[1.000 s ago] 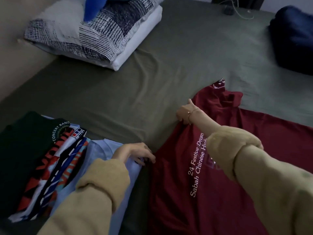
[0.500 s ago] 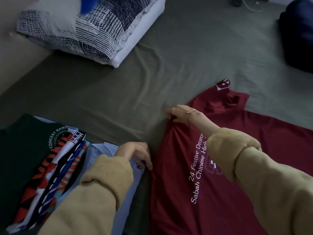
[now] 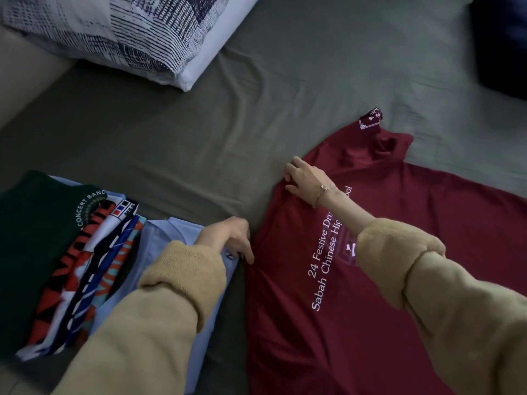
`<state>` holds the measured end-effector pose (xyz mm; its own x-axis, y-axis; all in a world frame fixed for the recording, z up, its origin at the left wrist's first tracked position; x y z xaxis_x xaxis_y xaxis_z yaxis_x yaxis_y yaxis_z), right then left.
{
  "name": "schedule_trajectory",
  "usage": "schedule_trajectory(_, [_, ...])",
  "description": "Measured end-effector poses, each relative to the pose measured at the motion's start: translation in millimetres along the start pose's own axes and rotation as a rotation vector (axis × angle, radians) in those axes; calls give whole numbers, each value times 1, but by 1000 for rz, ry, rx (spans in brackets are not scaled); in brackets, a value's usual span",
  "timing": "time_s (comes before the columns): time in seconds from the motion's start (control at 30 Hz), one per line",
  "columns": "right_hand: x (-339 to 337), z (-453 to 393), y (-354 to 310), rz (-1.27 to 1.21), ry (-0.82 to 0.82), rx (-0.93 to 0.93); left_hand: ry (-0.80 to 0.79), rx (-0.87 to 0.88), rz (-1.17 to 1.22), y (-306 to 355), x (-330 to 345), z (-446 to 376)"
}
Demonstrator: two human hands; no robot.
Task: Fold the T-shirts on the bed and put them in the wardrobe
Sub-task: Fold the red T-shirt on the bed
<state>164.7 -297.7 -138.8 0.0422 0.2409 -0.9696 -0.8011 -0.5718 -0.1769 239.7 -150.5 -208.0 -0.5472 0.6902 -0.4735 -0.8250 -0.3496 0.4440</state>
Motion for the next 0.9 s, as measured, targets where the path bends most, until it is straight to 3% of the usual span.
schedule_trajectory(0.1, [6, 45, -7, -76, 189, -7, 37, 19, -48, 3, 2, 2])
schedule_trajectory(0.17, [24, 84, -23, -121, 216, -77, 60, 29, -43, 5, 2, 6])
schedule_trajectory(0.3, [65, 134, -50, -22, 92, -255, 152, 35, 12, 8, 3, 16])
schedule_trajectory(0.43, [65, 146, -29, -132, -19, -80, 396, 7, 226, 8, 5, 38])
schedule_trajectory(0.5, [66, 163, -25, -84, -51, -46, 447, -67, 204, 9, 16, 54])
schedule_trajectory(0.7, [92, 226, -24, 30, -113, -39, 226, -206, 161, 13, 83, 81])
schedule_trajectory(0.9, [109, 252, -45, 78, -186, -64, 102, -262, 52, 2, 101, 89])
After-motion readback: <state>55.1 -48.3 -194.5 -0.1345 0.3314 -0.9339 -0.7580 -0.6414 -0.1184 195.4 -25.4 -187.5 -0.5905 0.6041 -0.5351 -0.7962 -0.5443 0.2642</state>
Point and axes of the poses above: each hand's wrist, its own z-axis away from the middle knuckle, its own x-axis out of the palm, y = z × x, the point moved 10 cm from there along -z, towards the middle knuckle, and after that the axes turned 11 degrees about x, right-handed, at the moved point
